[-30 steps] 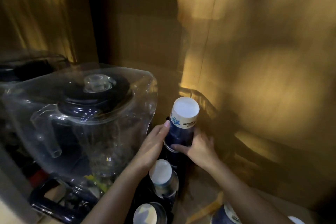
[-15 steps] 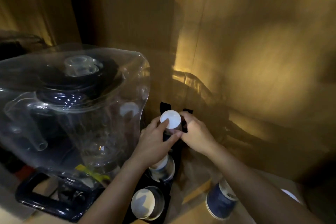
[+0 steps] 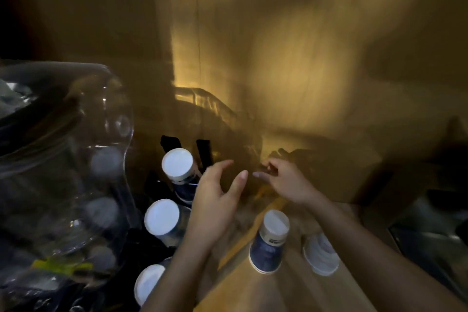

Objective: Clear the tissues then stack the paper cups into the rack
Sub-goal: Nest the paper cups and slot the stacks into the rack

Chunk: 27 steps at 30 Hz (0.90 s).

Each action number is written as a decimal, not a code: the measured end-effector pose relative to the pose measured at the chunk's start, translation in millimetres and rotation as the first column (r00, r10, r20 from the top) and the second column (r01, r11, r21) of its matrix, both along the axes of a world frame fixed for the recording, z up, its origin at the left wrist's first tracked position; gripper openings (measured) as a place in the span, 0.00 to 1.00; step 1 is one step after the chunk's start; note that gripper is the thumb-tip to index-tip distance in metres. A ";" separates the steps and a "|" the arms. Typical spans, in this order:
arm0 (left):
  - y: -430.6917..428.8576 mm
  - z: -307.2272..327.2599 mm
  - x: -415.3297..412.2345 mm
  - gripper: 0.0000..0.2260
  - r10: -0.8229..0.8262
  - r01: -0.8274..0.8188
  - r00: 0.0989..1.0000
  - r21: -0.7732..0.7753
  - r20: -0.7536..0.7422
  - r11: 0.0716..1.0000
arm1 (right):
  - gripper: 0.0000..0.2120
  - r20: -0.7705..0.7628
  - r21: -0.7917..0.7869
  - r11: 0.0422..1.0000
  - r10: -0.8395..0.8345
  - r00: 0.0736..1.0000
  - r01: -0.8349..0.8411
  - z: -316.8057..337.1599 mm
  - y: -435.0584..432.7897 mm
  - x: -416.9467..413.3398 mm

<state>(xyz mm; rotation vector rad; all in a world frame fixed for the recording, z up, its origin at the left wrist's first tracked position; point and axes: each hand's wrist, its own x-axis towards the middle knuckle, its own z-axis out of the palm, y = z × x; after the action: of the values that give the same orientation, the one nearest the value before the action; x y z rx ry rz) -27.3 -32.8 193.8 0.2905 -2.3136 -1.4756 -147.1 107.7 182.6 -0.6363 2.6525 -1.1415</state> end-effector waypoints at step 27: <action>60.1 -118.2 -29.4 0.15 -0.309 -0.027 0.873 0.671 0.377 0.741 | 0.32 0.123 -0.193 0.979 -0.048 0.991 0.071 -119.0 50.6 51.7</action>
<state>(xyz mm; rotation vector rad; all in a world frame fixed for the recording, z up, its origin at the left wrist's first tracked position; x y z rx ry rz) -56.7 27.3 75.6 0.7438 -2.0592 -2.5332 -95.4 158.4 63.6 -0.5065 2.4955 -1.4257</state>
